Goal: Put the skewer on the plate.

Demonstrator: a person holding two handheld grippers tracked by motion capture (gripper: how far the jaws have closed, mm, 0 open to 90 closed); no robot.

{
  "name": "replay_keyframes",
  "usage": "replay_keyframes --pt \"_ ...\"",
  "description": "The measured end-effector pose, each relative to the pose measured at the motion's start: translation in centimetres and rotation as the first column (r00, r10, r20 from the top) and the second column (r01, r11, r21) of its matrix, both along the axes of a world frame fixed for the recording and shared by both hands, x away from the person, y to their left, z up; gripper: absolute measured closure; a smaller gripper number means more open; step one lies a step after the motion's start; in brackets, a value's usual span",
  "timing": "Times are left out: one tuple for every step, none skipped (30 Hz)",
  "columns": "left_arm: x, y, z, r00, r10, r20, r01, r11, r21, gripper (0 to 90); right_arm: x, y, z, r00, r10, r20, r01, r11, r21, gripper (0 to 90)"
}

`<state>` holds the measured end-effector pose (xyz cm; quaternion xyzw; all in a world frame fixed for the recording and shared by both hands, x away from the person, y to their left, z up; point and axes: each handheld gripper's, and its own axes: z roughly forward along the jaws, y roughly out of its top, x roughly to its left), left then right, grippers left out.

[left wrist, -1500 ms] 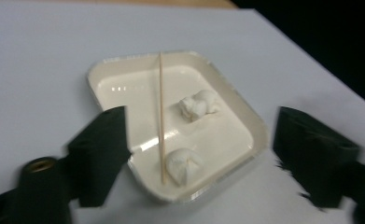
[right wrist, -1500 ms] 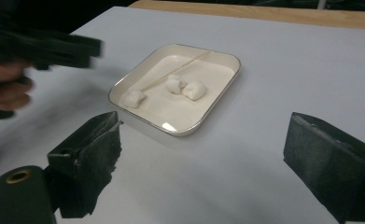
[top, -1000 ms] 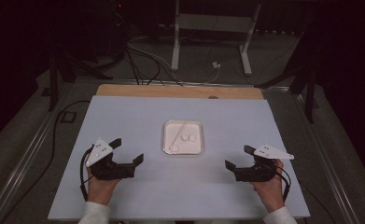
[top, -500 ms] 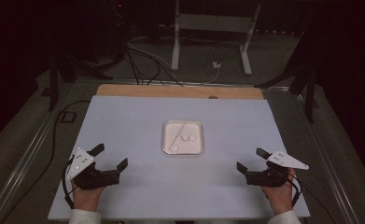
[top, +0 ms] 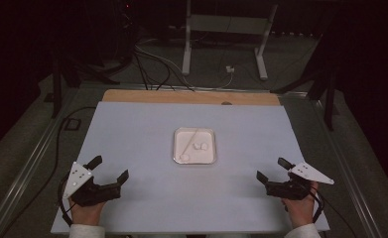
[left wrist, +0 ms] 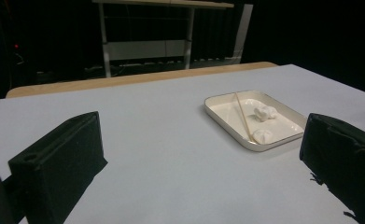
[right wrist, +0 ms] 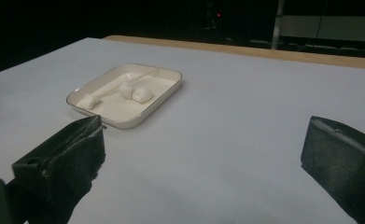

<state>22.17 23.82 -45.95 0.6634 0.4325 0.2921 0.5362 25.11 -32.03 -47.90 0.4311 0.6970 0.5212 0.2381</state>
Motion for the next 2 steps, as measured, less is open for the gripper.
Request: replay_keyframes --pt "-0.01 0.01 -0.02 1.0 0.003 0.0 -0.003 1.0 0.0 0.7 0.0 0.02 -0.02 1.0 -0.003 -0.003 0.003 1.0 0.002 0.0" --pt "0.0 0.03 -0.05 1.0 0.005 -0.005 -0.005 1.0 0.002 0.7 0.02 0.04 -0.03 1.0 -0.005 -0.005 0.005 1.0 0.002 0.0"
